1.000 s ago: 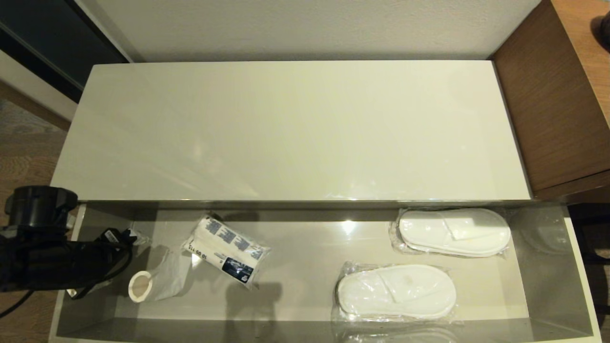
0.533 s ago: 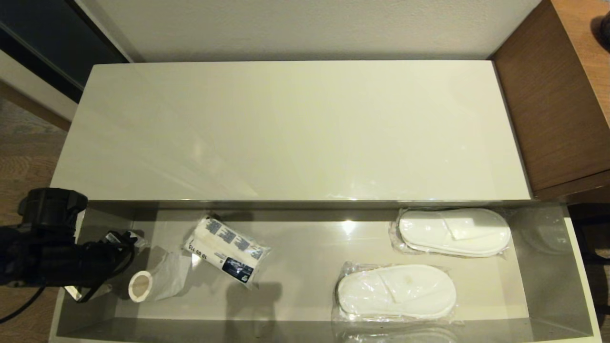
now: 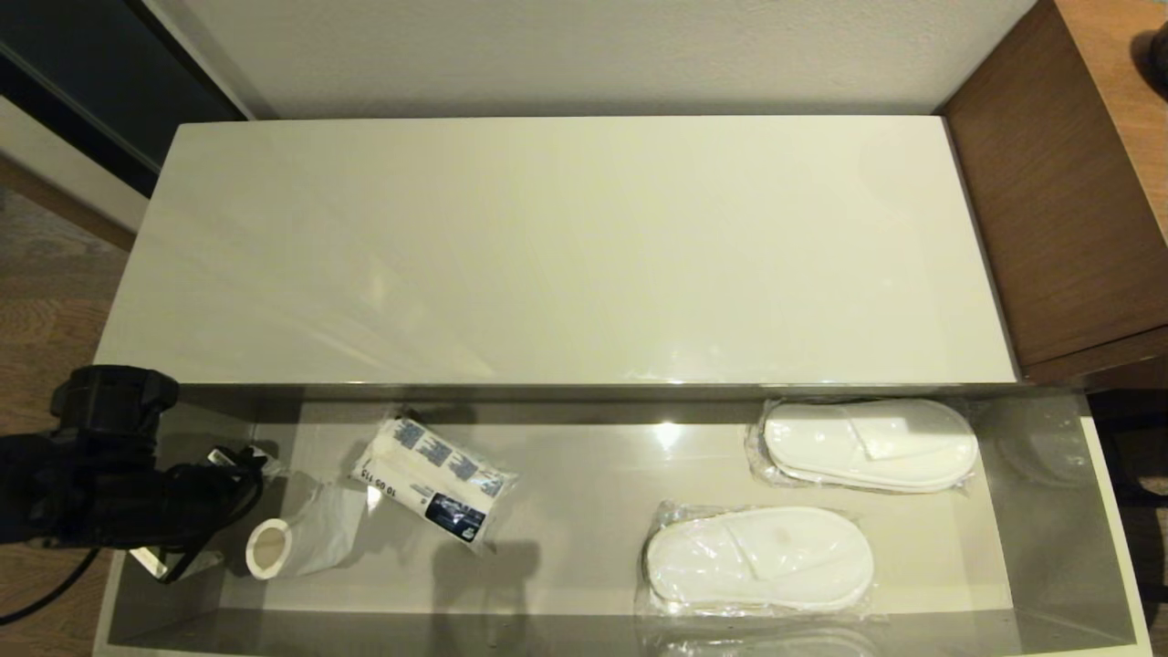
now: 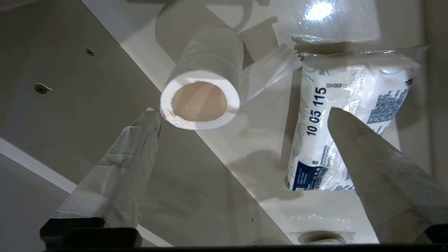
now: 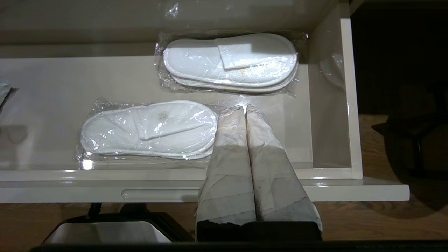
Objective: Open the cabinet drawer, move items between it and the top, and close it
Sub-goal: Take out the roll paper from the drawer
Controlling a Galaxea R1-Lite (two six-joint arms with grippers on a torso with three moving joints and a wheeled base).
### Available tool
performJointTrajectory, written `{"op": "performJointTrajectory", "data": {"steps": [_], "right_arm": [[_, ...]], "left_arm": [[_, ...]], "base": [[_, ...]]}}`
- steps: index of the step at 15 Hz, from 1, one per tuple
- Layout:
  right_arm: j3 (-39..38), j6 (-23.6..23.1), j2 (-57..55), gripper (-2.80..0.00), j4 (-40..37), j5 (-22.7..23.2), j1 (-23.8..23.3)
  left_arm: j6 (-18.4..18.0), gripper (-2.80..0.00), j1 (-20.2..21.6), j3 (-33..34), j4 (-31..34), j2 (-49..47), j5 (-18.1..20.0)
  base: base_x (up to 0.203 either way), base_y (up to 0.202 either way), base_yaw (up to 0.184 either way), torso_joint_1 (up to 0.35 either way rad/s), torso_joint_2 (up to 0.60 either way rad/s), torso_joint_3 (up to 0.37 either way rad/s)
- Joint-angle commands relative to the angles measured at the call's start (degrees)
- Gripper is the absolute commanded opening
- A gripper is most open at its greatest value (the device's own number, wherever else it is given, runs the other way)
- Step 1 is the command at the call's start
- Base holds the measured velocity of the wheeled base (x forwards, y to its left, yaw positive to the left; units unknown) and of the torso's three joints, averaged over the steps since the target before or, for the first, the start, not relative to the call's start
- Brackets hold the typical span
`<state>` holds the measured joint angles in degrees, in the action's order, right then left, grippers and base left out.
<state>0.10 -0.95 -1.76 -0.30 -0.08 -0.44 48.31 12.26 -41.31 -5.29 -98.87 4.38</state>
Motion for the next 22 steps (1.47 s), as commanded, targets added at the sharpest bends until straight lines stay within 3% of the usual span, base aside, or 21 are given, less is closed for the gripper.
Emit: {"op": "performJointTrajectory", "data": {"steps": [1, 13, 22], "right_arm": [[0.0, 0.0, -0.1, -2.8, -0.1, 0.0, 0.0], [0.0, 0.0, -0.1, -2.8, 0.0, 0.0, 0.0], [0.0, 0.0, -0.1, -2.8, 0.0, 0.0, 0.0]], "left_arm": [[0.4, 0.0, 0.1, -0.2, -0.1, -1.3, -0.1], [-1.7, 0.0, 3.9, -2.7, -3.2, -6.3, -0.4], [-1.6, 0.0, 4.0, -2.8, -4.5, -10.9, -0.4]], "base": [[0.0, 0.0, 0.0, 0.0, 0.0, 0.0], [0.0, 0.0, 0.0, 0.0, 0.0, 0.0], [0.0, 0.0, 0.0, 0.0, 0.0, 0.0]]}}
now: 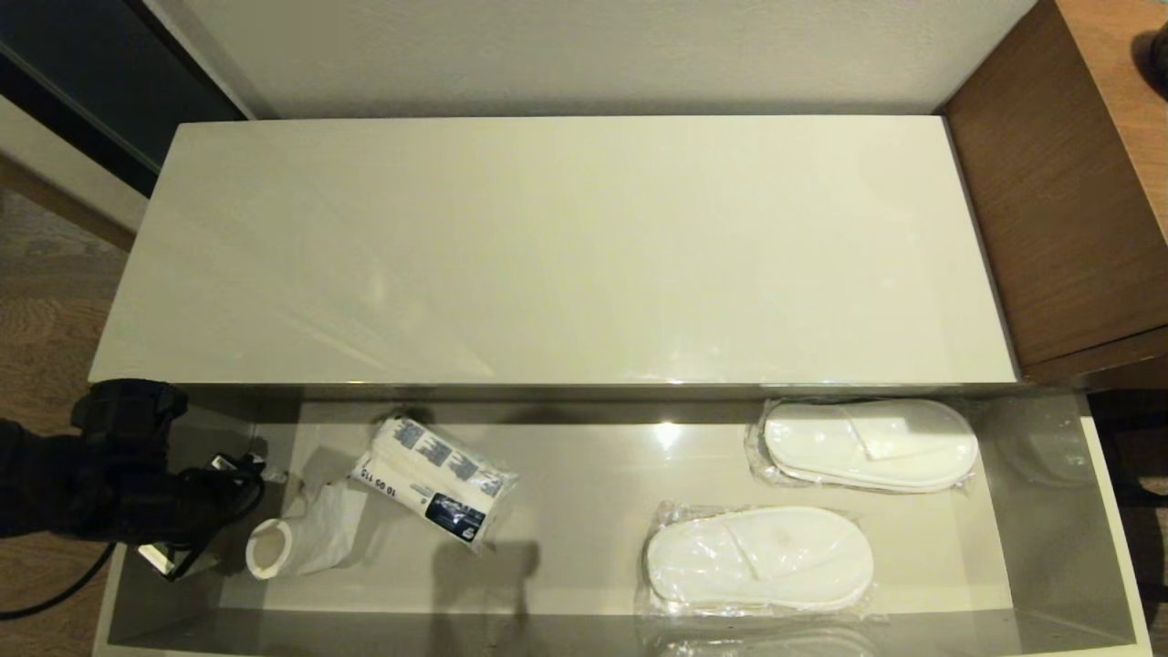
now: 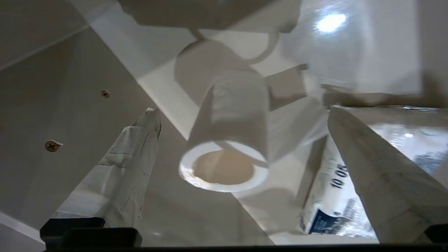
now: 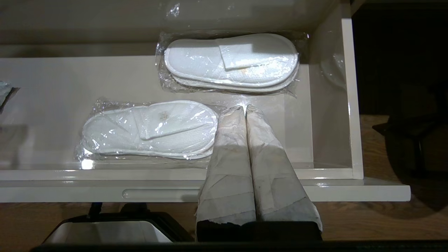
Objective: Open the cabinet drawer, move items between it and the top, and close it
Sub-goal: Take out the roll paper from the drawer
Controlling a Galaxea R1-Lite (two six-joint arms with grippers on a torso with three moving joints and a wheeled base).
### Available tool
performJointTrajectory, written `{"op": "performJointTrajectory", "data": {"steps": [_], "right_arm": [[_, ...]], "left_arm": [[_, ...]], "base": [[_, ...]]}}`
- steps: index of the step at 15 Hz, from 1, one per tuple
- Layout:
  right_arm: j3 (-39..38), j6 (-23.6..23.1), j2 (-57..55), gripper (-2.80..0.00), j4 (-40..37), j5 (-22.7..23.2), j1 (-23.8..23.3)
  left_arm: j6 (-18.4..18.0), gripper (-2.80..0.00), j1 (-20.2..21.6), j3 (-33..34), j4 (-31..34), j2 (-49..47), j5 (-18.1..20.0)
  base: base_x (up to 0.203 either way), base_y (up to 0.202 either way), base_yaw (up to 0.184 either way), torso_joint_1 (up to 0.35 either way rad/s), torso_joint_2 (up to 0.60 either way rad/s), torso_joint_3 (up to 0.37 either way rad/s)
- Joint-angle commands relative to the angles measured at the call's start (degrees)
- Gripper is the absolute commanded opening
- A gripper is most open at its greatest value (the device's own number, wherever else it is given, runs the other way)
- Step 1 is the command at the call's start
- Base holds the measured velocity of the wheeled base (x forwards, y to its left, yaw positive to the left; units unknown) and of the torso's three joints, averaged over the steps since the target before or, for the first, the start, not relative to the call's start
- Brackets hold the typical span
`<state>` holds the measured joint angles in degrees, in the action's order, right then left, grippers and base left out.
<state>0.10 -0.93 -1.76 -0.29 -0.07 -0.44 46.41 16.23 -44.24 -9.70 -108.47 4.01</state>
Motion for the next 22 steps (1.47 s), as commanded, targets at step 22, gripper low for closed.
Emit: {"op": "performJointTrajectory", "data": {"steps": [22], "right_arm": [[0.0, 0.0, 0.0, -2.8, -0.1, 0.0, 0.0]], "left_arm": [[-0.2, 0.0, -0.1, 12.5, -15.4, -4.4, 2.0]], "base": [[0.0, 0.0, 0.0, 0.0, 0.0, 0.0]]}}
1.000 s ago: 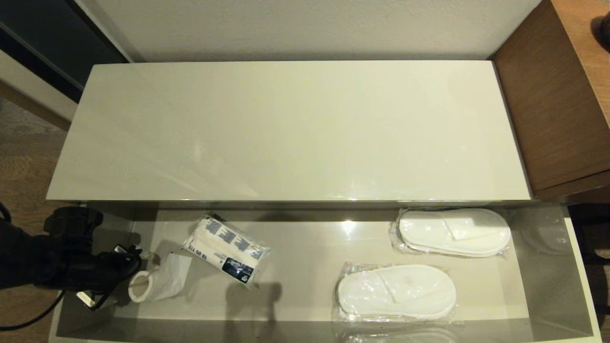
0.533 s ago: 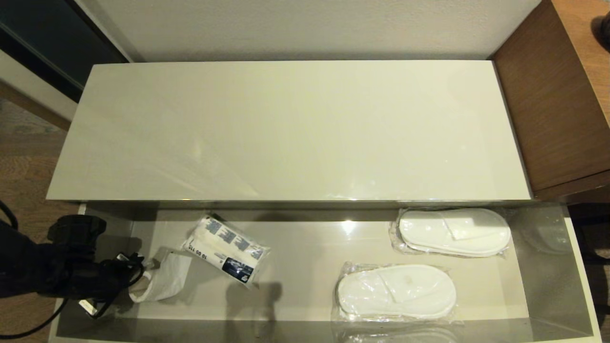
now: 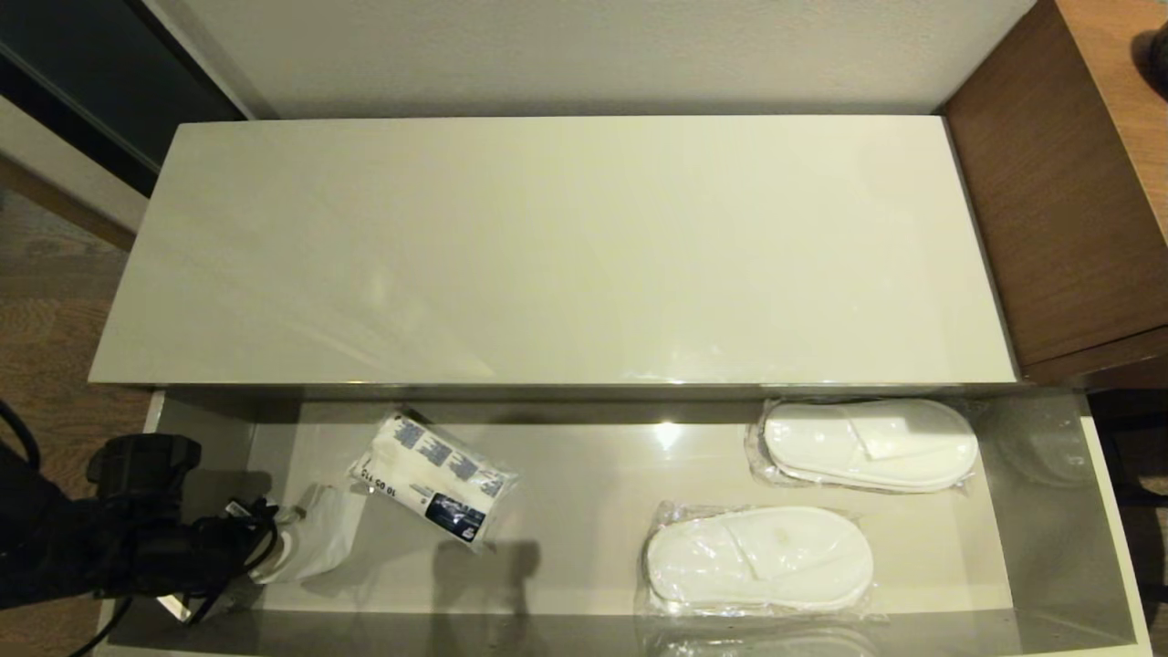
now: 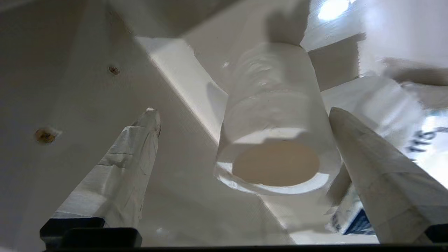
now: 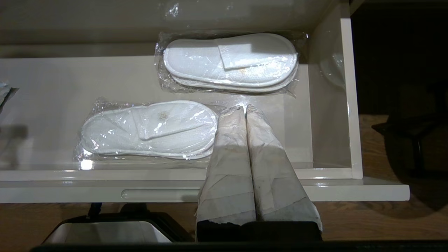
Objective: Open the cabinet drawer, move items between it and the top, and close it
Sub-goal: Take out the roll paper from the drawer
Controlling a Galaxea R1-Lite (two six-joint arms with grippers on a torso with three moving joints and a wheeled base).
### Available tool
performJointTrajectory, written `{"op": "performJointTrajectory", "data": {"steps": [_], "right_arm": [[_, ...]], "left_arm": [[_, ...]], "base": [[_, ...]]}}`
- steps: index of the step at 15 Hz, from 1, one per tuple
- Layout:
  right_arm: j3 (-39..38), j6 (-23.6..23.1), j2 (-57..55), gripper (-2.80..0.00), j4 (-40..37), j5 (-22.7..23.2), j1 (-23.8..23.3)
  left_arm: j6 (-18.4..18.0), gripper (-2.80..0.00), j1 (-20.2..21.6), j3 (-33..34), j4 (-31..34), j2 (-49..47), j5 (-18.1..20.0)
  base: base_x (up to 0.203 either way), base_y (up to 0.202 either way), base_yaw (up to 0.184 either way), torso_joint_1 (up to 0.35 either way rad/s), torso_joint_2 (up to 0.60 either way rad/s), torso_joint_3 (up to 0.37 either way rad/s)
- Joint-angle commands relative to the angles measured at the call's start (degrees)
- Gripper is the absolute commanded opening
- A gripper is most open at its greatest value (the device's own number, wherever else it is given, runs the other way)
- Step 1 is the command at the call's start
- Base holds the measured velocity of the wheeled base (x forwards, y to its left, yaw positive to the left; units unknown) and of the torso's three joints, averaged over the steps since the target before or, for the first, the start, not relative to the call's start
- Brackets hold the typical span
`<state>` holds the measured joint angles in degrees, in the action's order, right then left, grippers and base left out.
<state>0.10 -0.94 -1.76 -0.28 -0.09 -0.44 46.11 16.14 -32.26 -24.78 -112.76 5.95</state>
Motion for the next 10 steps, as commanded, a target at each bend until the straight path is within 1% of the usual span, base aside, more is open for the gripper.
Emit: {"op": "performJointTrajectory", "data": {"steps": [1, 4, 6, 8, 10], "right_arm": [[0.0, 0.0, 0.0, -2.8, -0.1, 0.0, 0.0], [0.0, 0.0, -0.1, -2.8, -0.1, 0.0, 0.0], [0.0, 0.0, -0.1, -2.8, 0.0, 0.0, 0.0], [0.0, 0.0, -0.1, -2.8, 0.0, 0.0, 0.0], [0.0, 0.0, -0.1, -2.8, -0.1, 0.0, 0.0]], "left_arm": [[-0.1, 0.0, -0.1, 1.2, -0.6, 0.0, 0.1], [-3.6, 0.0, -0.8, 3.5, -2.2, -0.4, 0.3], [-3.8, 0.0, -1.0, 3.7, -2.3, -0.4, 0.3], [-4.6, 0.0, -2.4, 4.4, -2.8, -0.9, 0.0], [-4.6, 0.0, -2.5, 4.5, -3.3, -0.9, 0.0]], "base": [[0.0, 0.0, 0.0, 0.0, 0.0, 0.0], [0.0, 0.0, 0.0, 0.0, 0.0, 0.0], [0.0, 0.0, 0.0, 0.0, 0.0, 0.0], [0.0, 0.0, 0.0, 0.0, 0.0, 0.0], [0.0, 0.0, 0.0, 0.0, 0.0, 0.0]]}}
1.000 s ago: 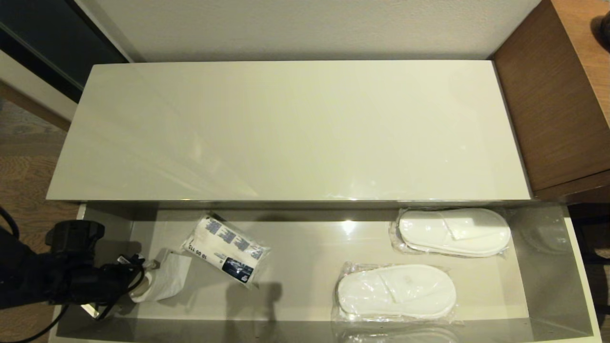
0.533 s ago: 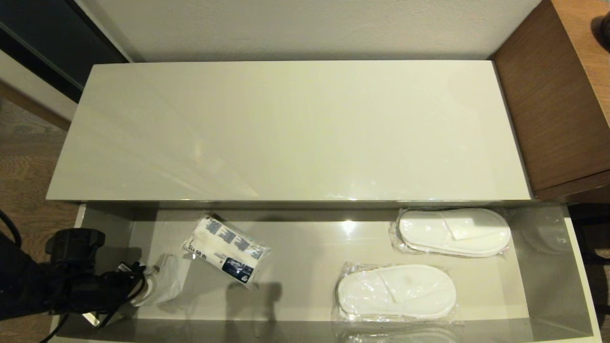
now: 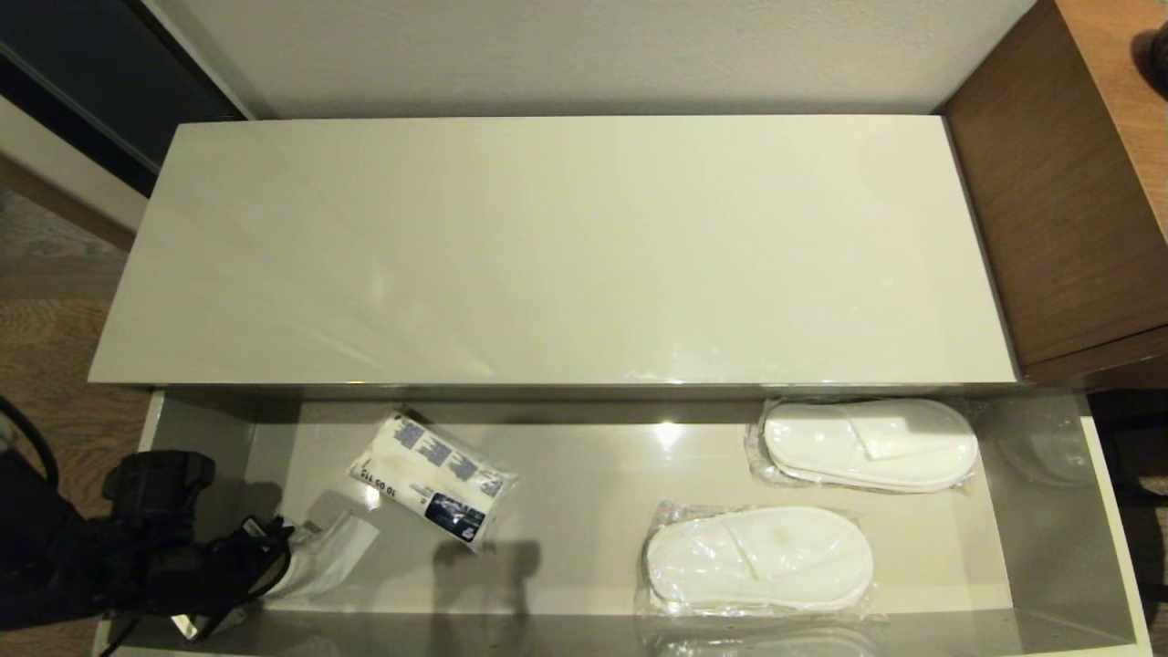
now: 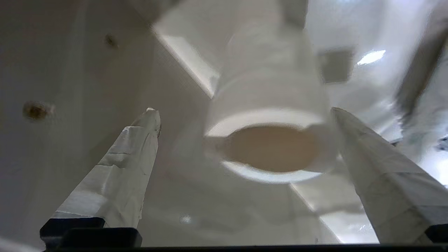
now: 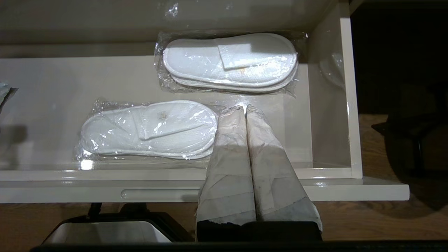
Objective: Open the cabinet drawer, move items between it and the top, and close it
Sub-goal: Take out the roll paper from the drawer
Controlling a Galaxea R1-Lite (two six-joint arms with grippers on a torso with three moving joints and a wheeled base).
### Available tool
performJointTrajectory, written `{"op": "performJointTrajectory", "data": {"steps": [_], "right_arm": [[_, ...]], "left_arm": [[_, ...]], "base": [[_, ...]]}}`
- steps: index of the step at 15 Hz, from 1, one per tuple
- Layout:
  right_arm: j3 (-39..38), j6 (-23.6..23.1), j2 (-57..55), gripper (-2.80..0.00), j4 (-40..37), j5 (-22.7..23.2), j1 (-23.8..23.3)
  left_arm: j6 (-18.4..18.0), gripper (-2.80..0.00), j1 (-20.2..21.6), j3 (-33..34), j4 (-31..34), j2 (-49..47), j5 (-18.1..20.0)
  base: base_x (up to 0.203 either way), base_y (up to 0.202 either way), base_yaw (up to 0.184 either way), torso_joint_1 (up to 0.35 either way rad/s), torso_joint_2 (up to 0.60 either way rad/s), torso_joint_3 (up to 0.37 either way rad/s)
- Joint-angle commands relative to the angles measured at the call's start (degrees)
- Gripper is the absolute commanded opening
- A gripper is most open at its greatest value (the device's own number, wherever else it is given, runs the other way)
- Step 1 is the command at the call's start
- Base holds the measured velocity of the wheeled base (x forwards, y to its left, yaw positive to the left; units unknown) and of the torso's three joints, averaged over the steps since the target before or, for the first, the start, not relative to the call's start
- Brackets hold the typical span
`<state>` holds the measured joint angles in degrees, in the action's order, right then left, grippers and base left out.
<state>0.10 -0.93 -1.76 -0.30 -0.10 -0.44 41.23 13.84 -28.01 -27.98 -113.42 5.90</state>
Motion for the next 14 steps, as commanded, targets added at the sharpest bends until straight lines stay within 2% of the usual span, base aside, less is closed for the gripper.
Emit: {"op": "performJointTrajectory", "data": {"steps": [1, 11, 12, 14], "right_arm": [[0.0, 0.0, -0.1, -2.8, 0.0, 0.0, 0.0], [0.0, 0.0, -0.1, -2.8, 0.0, 0.0, 0.0], [0.0, 0.0, -0.1, -2.8, 0.0, 0.0, 0.0], [0.0, 0.0, -0.1, -2.8, 0.0, 0.0, 0.0]], "left_arm": [[0.3, 0.0, -0.2, 0.5, -0.1, -0.4, 0.2], [-1.2, 0.0, -1.1, 0.4, -0.3, -1.6, -0.6], [-1.3, -2.8, -1.1, 0.5, -0.3, -1.3, -0.3], [-1.3, -2.8, -1.2, 0.5, -0.4, -1.1, -0.3]], "base": [[0.0, 0.0, 0.0, 0.0, 0.0, 0.0], [0.0, 0.0, 0.0, 0.0, 0.0, 0.0], [0.0, 0.0, 0.0, 0.0, 0.0, 0.0], [0.0, 0.0, 0.0, 0.0, 0.0, 0.0]]}}
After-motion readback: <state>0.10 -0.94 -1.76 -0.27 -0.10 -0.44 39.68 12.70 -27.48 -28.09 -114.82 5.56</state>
